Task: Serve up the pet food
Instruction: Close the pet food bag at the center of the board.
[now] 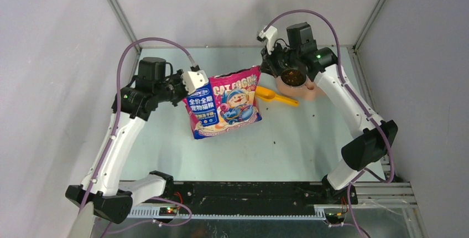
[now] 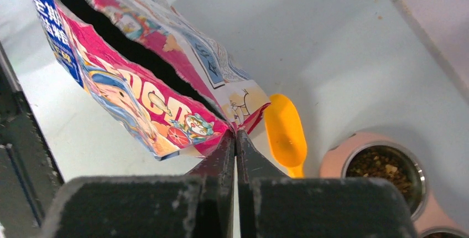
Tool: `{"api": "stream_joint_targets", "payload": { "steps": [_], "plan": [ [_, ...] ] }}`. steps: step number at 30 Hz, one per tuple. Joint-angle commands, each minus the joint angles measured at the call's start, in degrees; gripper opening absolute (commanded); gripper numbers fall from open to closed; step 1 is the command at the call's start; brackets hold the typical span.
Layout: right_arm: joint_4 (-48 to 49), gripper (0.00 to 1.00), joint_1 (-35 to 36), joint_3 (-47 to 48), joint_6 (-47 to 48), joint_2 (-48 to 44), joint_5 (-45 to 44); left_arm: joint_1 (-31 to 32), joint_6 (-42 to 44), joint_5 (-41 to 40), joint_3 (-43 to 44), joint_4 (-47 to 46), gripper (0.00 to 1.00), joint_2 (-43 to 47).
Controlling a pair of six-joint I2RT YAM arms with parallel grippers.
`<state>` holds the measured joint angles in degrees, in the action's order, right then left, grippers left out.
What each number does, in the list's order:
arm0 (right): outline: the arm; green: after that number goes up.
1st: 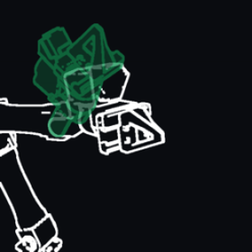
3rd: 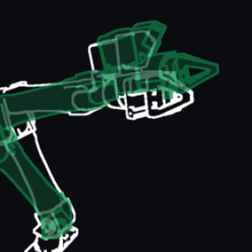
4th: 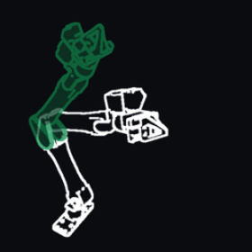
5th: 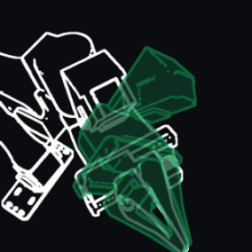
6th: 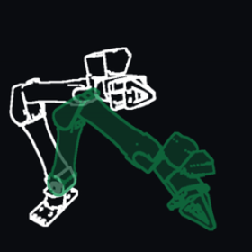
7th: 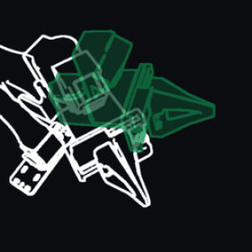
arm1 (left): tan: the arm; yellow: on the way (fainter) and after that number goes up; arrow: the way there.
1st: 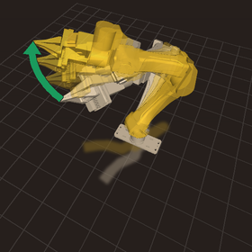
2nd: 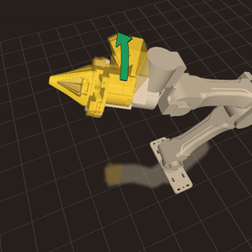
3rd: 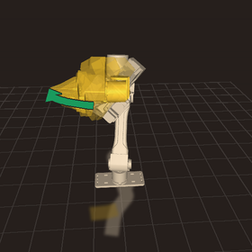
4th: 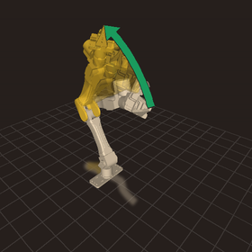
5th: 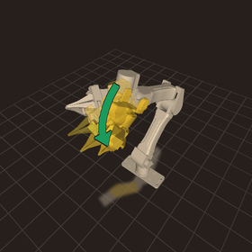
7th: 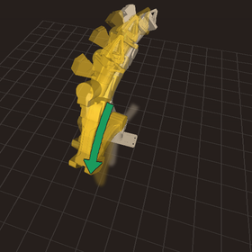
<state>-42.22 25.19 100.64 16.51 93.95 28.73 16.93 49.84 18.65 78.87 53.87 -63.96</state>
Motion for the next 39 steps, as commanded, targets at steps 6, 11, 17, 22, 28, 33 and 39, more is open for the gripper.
{"api": "stream_joint_targets", "payload": {
  "steps": [6, 11, 17, 22, 28, 33, 39],
  "plan": [
    [2.25, 0.38, 6.11, 1.54, 19.73, -5.38, 3.53, 0.17, -5.09, -3.12, -1.65, -1.26, 0.00, 1.94],
    [-0.72, 0.49, 7.62, 7.68, 19.68, -2.35, 12.19, 0.63, -5.07, -0.29, -0.43, 0.45, 0.00, 1.84],
    [-5.11, 0.54, 10.26, 9.13, 26.06, 1.09, 15.42, 0.75, -5.10, -0.70, -0.04, 0.75, 0.00, 1.93],
    [-5.97, 0.61, 10.51, 8.07, 29.69, 3.29, 16.49, 0.81, -4.25, -1.51, 0.16, 1.66, 0.00, 2.00],
    [-5.20, 0.66, 10.91, 9.42, 30.55, 6.25, 14.12, 0.74, -3.38, -0.92, 0.59, 2.95, 0.00, 2.37],
    [-5.80, 0.66, 10.93, 10.21, 30.94, 6.68, 15.09, 0.79, -2.79, -0.95, 0.35, 3.73, 0.00, 2.75],
    [-7.73, 0.90, 10.90, 11.15, 32.54, 5.00, 16.86, 0.76, -2.21, -1.33, 0.26, 4.47, 0.00, 2.97]
  ]
}}
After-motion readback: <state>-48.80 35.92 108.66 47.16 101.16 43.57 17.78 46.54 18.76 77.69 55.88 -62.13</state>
